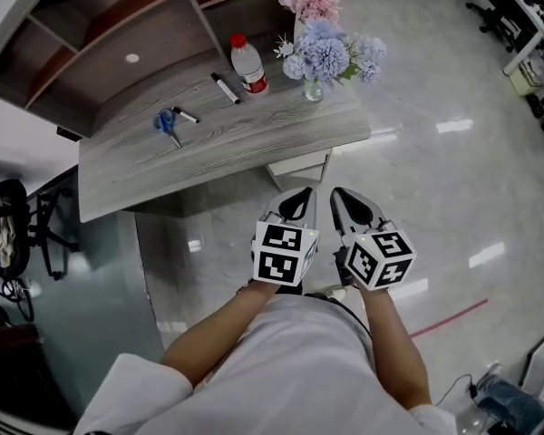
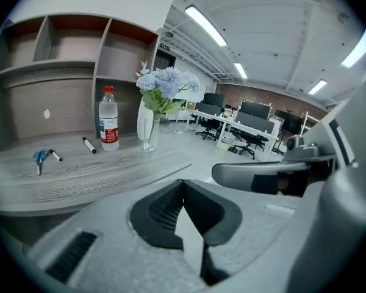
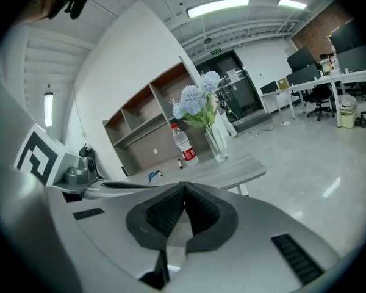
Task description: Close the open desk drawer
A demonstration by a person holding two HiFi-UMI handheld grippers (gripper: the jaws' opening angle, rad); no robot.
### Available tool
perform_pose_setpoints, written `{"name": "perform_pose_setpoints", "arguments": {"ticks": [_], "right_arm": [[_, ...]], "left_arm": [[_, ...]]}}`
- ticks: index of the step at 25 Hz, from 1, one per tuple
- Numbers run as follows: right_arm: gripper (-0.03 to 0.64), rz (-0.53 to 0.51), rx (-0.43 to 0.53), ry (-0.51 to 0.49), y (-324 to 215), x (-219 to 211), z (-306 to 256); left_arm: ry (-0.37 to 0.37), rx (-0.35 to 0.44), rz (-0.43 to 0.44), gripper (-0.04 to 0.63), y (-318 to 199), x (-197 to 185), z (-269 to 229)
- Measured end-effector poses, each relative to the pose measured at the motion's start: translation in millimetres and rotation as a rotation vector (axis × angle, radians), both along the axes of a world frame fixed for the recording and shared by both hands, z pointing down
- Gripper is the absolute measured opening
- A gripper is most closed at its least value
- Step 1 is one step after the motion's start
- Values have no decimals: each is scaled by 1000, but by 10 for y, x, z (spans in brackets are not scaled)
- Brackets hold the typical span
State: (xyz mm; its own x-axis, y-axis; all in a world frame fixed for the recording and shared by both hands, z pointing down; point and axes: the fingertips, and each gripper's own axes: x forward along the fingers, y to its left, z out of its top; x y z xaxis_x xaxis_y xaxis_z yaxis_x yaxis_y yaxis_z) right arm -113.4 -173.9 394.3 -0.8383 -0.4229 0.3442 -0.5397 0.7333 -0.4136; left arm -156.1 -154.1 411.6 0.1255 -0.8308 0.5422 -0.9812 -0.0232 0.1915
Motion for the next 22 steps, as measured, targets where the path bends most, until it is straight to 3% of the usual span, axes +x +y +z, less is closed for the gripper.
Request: {"name": "perform_pose_setpoints", "arguments": {"ticks": [4, 22], "right_arm": [[2, -31, 45, 31, 94, 124, -120], [2, -107, 84, -2, 535, 233, -332]], "left_arm": [[-11, 24, -18, 3, 99, 140, -110], [-12, 67, -109, 3, 491, 303, -352]]}}
